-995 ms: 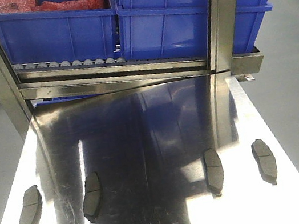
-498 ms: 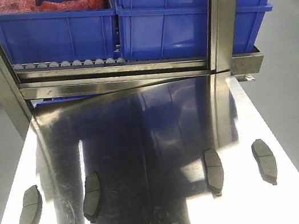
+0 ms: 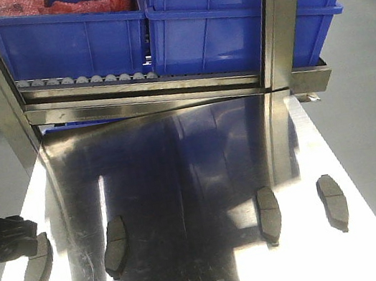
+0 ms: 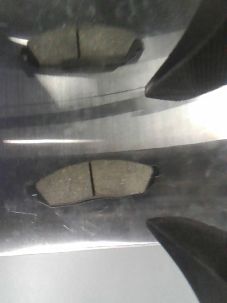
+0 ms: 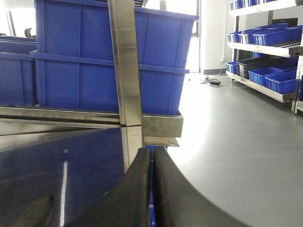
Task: Move and align brake pads A on conveyor
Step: 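Lower the left gripper over the brake pad nearest the left arm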
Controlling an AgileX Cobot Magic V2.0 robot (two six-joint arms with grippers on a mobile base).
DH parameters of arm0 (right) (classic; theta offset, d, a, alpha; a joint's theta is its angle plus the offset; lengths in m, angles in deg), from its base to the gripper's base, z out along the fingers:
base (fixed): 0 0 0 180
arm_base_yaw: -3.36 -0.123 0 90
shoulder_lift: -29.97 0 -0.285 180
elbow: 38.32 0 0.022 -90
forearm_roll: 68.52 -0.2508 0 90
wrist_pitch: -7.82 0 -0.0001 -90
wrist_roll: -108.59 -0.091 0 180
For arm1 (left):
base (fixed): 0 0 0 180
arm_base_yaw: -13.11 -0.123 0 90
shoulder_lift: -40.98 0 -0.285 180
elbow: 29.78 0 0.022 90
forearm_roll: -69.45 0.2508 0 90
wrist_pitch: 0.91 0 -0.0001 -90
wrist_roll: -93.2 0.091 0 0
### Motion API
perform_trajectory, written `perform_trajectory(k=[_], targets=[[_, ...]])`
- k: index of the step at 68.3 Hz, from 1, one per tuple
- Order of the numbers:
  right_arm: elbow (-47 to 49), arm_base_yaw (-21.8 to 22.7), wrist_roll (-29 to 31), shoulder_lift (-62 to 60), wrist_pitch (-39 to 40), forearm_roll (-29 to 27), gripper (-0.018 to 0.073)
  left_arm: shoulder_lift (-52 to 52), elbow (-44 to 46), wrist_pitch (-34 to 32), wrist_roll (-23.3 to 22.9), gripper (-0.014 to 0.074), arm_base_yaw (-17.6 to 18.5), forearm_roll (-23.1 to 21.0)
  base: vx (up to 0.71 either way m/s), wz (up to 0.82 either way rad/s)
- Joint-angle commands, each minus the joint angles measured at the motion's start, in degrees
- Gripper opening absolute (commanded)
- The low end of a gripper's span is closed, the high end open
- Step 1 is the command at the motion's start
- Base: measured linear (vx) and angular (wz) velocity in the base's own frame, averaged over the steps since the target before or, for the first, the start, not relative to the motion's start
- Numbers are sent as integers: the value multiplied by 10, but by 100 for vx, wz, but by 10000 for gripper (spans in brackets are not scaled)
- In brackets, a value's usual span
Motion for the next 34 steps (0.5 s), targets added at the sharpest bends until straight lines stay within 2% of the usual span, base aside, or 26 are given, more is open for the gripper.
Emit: perform_trajectory(k=[1,24,34], targets=[[-7,3,-1,-8,42,4,-11,4,18,-40,-6,503,4,-8,0,0],[-7,3,-1,-8,42,4,-11,54,18,-89,-7,503,4,14,0,0],[-7,3,-1,-8,42,4,-11,72,18,-92,-7,503,4,38,0,0]])
